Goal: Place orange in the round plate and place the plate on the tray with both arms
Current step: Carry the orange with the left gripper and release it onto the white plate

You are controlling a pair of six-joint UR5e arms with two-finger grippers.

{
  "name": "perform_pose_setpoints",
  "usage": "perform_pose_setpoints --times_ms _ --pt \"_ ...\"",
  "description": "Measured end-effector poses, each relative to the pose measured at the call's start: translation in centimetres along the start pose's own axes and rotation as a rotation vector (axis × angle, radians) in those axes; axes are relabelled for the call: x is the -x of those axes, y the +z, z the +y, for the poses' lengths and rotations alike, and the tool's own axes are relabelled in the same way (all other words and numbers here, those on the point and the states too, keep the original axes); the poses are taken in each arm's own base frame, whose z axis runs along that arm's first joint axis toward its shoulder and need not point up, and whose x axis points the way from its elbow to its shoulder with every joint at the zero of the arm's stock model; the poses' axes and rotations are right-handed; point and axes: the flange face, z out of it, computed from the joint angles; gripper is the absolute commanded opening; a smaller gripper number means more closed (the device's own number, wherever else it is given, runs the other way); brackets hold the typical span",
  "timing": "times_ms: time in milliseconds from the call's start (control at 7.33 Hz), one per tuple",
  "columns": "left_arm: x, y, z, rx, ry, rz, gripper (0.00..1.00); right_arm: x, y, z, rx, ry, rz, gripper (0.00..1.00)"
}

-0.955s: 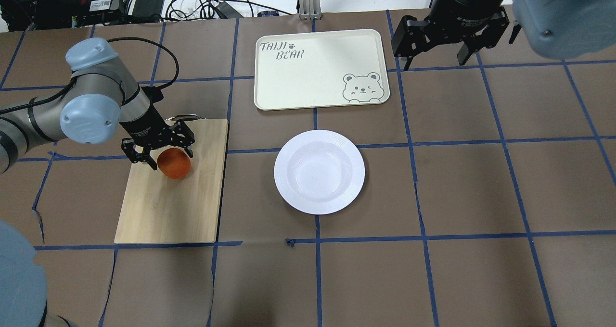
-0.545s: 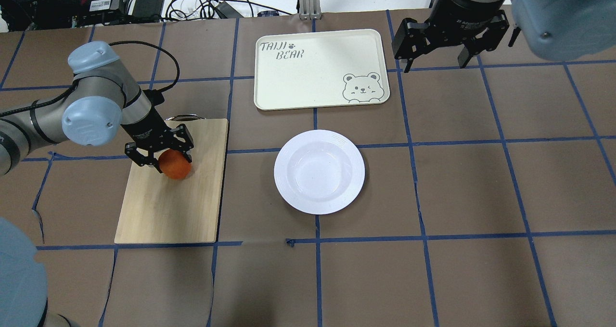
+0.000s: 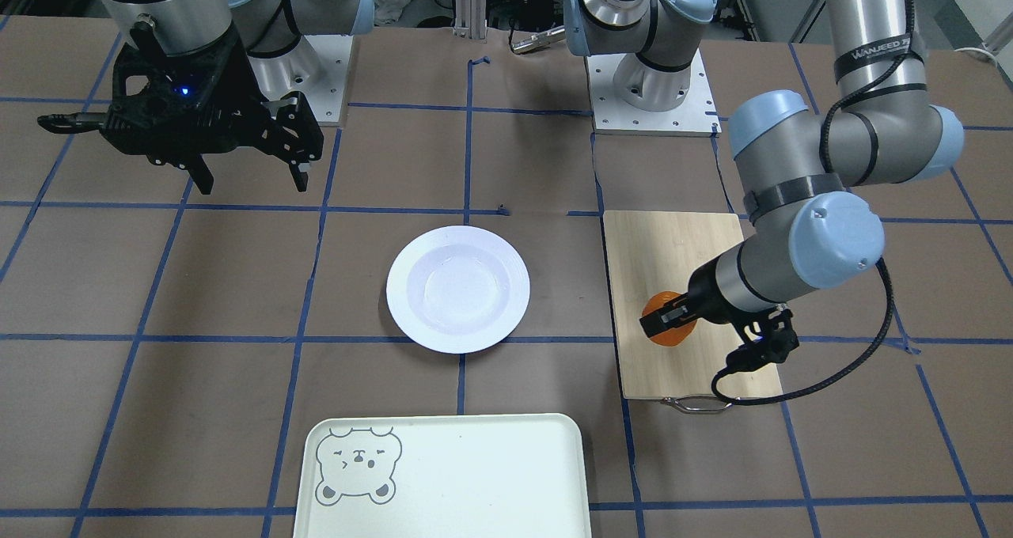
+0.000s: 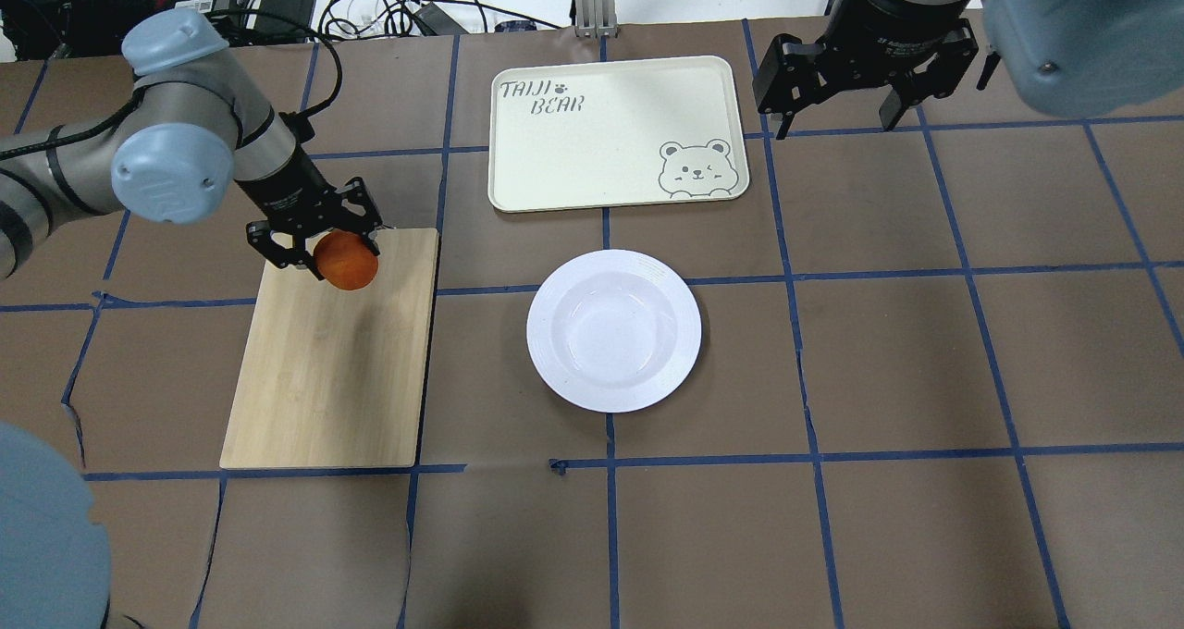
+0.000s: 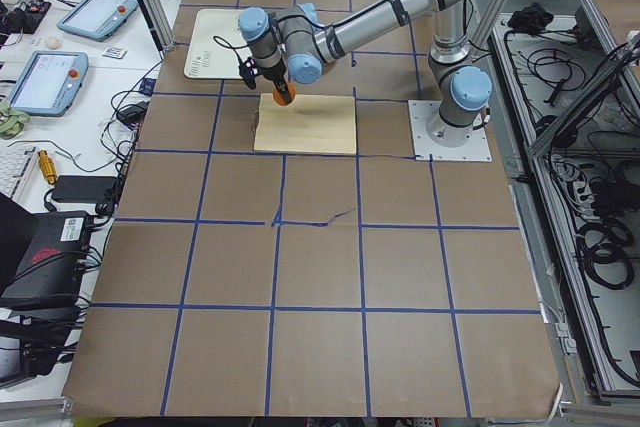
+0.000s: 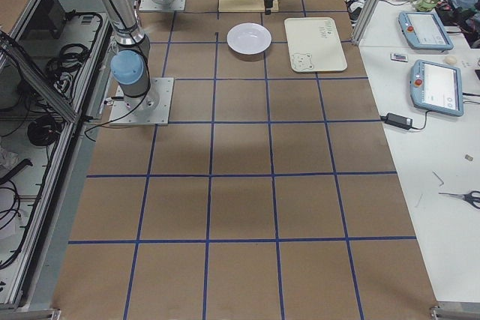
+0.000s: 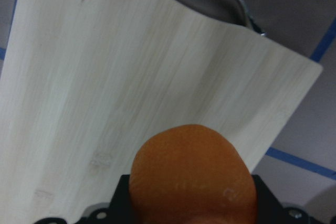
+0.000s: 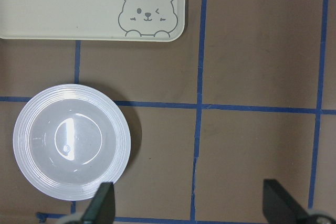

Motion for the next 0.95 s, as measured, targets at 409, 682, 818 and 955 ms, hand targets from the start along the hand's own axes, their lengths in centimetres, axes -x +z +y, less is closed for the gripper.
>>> perform_pose_setpoints --times_ms 409,682,818,955 --pt "-11.1 2.5 8.2 0.043 -0.014 0.065 0.00 0.0 0.1 0.0 0.000 -0.002 0.000 1.00" --pt "-15.4 5.4 12.8 0.086 0.015 0.066 0.61 0.0 0.1 0.0 0.001 -0.004 0.001 1.00" --pt "-16.8 6.4 14.2 0.093 0.030 0.068 1.00 0.0 0.0 0.0 0.000 -0.005 0.000 1.00" --pt "-17.6 7.0 14.8 0.087 0.043 0.076 1.00 0.0 0.0 0.0 -0.001 -0.006 0.001 1.00"
